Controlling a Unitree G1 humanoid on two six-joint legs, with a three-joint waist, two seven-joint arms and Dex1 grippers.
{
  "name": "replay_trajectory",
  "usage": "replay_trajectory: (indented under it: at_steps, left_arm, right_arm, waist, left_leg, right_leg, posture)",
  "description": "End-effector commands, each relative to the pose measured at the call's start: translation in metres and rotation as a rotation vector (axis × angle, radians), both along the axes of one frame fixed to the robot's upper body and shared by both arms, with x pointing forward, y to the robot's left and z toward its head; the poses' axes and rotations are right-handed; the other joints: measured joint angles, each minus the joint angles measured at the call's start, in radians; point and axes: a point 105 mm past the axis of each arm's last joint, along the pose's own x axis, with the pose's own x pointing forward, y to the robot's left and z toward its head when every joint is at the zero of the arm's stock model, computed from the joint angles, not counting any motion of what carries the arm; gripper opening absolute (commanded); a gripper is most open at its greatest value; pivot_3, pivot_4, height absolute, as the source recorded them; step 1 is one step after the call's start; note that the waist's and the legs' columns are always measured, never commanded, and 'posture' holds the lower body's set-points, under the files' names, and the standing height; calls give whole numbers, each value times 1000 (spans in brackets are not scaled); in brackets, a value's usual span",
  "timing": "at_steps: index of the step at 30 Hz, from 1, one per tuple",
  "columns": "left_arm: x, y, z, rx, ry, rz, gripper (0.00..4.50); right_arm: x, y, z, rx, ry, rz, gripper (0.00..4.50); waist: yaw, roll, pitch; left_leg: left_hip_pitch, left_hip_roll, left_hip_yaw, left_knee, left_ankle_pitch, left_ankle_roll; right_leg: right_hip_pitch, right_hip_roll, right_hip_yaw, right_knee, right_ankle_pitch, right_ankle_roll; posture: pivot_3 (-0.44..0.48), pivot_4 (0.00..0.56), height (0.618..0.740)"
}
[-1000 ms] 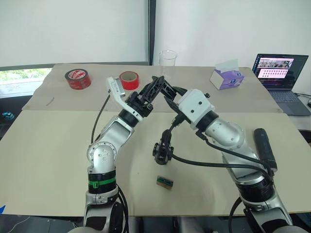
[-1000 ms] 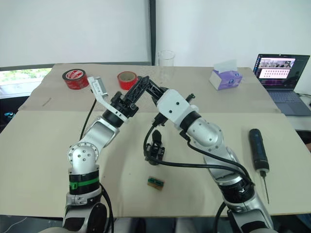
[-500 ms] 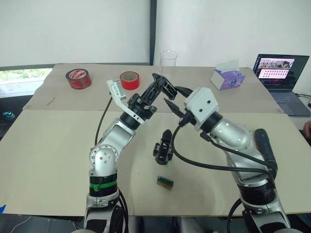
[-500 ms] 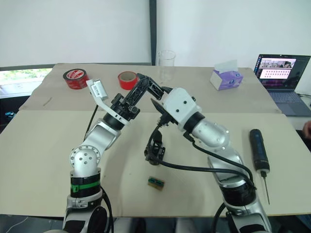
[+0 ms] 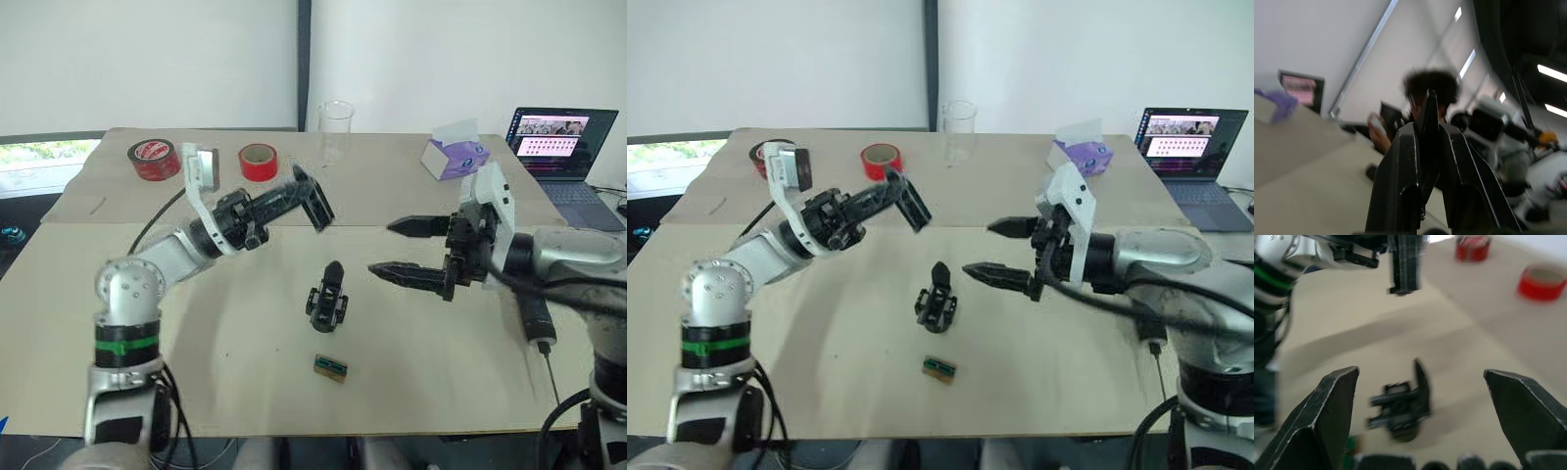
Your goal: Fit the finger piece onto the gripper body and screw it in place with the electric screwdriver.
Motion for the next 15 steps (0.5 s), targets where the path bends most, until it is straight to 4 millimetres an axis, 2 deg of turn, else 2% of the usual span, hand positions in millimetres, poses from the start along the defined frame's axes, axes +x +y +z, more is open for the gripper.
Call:
replay_trajectory:
  at_steps: [1,8,15]
  left_arm:
    - [-16,-12,2,34,-3,-162,99]
    - [-20,-27,-8,75,-5,-211,99]
    - [-20,-27,-17,139,-9,-209,99]
  right_arm:
    - [-11,11,5,33,98,73,4500]
    - [-17,44,6,133,205,154,4500]
    - [-19,52,4,131,243,149,4500]
  waist:
    - [0,0,0]
    - [3,0,0]
    - [2,0,0]
  left_leg:
    - [0,0,0,0,0,0]
    - [-2,0,0,0,0,0]
    - [-2,0,0,0,0,0]
  right_leg:
    - [0,0,0,0,0,0]
    - [-1,-1,0,0,0,0]
    - [-1,-1,0,0,0,0]
  posture:
    - [0,150,740]
    - [0,150,740]
    - [0,150,740]
